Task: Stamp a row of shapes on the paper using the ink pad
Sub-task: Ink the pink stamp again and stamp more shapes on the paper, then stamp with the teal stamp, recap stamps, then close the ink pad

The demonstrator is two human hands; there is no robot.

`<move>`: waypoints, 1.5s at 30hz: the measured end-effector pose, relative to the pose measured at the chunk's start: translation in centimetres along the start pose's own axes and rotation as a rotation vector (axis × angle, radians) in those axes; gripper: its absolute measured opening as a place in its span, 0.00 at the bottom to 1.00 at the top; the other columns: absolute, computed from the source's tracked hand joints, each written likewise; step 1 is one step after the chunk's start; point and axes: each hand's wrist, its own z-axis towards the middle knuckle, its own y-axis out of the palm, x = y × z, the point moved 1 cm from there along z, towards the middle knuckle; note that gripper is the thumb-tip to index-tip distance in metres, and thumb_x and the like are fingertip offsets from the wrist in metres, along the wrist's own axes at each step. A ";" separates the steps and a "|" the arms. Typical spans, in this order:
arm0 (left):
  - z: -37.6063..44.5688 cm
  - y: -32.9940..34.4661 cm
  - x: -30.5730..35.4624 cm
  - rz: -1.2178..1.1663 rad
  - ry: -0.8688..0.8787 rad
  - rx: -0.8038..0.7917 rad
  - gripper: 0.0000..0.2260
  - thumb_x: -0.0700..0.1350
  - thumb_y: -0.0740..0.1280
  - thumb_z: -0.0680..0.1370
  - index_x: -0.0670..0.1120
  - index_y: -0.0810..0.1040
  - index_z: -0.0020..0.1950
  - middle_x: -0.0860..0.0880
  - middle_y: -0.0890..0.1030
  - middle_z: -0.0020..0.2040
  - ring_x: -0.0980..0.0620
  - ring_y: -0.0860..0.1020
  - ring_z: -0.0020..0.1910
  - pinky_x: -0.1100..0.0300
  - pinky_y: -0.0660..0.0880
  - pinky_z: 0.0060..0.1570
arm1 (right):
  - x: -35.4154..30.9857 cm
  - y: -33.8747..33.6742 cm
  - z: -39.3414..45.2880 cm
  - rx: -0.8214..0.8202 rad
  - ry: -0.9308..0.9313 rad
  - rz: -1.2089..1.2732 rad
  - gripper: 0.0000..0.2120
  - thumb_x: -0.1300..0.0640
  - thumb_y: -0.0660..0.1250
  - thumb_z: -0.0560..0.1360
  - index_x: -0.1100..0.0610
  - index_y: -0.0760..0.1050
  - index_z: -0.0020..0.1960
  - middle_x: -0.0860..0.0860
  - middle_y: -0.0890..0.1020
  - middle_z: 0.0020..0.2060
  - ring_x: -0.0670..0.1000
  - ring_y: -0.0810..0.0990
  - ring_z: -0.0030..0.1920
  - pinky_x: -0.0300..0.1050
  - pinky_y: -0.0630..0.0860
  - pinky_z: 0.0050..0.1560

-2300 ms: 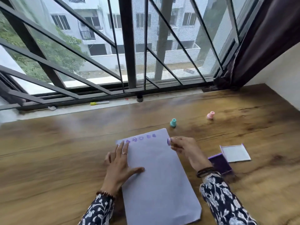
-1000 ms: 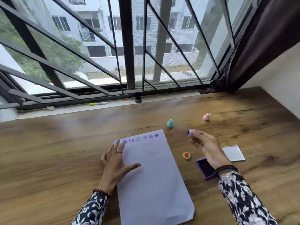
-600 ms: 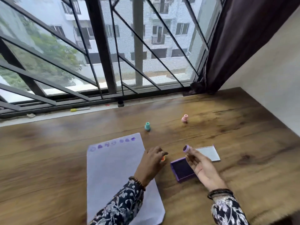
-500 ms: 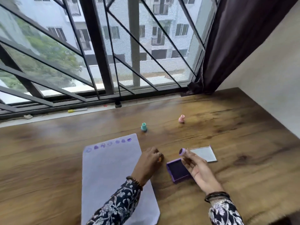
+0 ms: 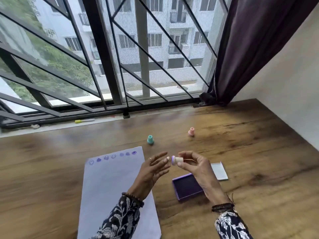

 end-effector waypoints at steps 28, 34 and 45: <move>5.3 0.8 -0.4 0.206 0.121 0.085 0.14 0.37 0.72 0.69 0.42 0.78 0.54 0.41 0.83 0.51 0.48 0.81 0.52 0.64 0.79 0.50 | 2.3 -0.3 6.7 0.009 0.076 -0.079 0.08 0.56 0.75 0.65 0.47 0.83 0.43 0.45 0.86 0.38 0.44 0.83 0.42 0.37 0.79 0.42; 10.2 1.3 1.4 0.701 0.276 0.143 0.06 0.39 0.71 0.71 0.46 0.80 0.47 0.52 0.84 0.43 0.61 0.81 0.43 0.73 0.74 0.43 | 2.9 -0.9 11.5 0.087 0.028 -0.330 0.08 0.60 0.73 0.67 0.47 0.83 0.40 0.42 0.84 0.36 0.36 0.79 0.39 0.30 0.72 0.48; 12.1 2.1 1.2 1.107 0.369 0.228 0.12 0.39 0.67 0.73 0.45 0.76 0.56 0.45 0.81 0.52 0.49 0.78 0.50 0.54 0.75 0.54 | 3.8 0.1 14.0 0.253 -0.064 -0.452 0.12 0.64 0.74 0.66 0.59 0.80 0.49 0.53 0.85 0.44 0.45 0.82 0.43 0.31 0.76 0.47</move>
